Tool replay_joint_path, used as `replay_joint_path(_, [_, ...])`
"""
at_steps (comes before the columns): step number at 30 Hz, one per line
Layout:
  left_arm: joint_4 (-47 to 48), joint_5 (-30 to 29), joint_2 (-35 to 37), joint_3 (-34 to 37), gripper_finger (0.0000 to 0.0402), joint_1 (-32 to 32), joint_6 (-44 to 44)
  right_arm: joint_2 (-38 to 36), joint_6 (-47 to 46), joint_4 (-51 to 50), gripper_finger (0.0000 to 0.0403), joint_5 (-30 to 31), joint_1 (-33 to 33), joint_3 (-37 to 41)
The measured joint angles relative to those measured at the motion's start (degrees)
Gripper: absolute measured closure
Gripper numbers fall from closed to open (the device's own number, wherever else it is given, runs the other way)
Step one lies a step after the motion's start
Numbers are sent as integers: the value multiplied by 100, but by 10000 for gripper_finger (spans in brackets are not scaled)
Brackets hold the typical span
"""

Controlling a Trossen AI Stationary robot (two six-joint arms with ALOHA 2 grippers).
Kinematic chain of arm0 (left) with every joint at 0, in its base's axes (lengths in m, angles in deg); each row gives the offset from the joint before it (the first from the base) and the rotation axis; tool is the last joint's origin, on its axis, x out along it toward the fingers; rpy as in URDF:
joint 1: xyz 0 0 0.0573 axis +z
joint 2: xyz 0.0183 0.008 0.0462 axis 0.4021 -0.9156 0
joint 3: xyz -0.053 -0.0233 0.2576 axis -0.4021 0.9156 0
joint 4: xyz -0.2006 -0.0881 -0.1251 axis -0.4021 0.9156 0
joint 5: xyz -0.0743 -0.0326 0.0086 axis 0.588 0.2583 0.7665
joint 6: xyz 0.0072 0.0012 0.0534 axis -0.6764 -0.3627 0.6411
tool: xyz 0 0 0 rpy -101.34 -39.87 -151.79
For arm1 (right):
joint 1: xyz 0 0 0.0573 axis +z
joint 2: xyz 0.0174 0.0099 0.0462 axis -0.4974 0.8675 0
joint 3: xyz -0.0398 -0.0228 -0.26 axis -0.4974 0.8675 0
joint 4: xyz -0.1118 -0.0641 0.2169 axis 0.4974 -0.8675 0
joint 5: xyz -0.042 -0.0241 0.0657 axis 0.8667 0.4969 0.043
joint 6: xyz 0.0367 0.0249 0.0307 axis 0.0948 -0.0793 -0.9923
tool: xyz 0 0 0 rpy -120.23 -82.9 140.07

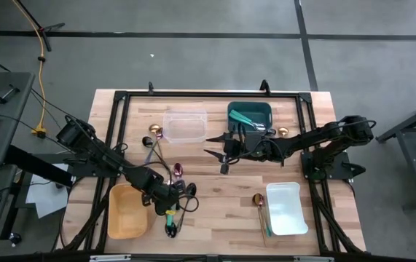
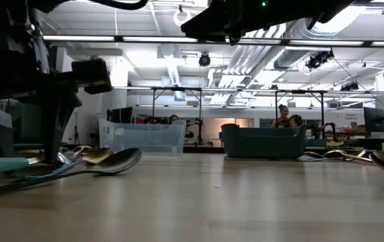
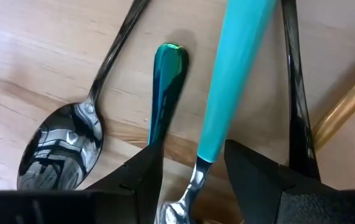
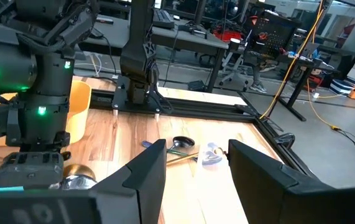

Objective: Sort silverware by color (type)
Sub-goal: Put the green spoon into the blue bin

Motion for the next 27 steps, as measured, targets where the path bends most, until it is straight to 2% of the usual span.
replay_joint_path(7, [27, -16, -2, 0, 249, 10, -51, 0, 0, -1, 233, 1, 0, 0])
replay_joint_path(10, [57, 2, -7, 2, 284, 25, -102, 0, 0, 0, 233, 0, 0, 0])
replay_joint_path(16, [-60, -151, -28, 6, 380, 42, -420, 0, 1, 0, 233, 0, 1, 0])
replay_joint_path(22, [19, -261, 59, 9, 377, 43, -788, 0, 13, 3, 233, 0, 2, 0])
replay_joint_path(27, [48, -257, 392, 11, 389, 51, -988, 0, 18, 3, 233, 2, 0, 0])
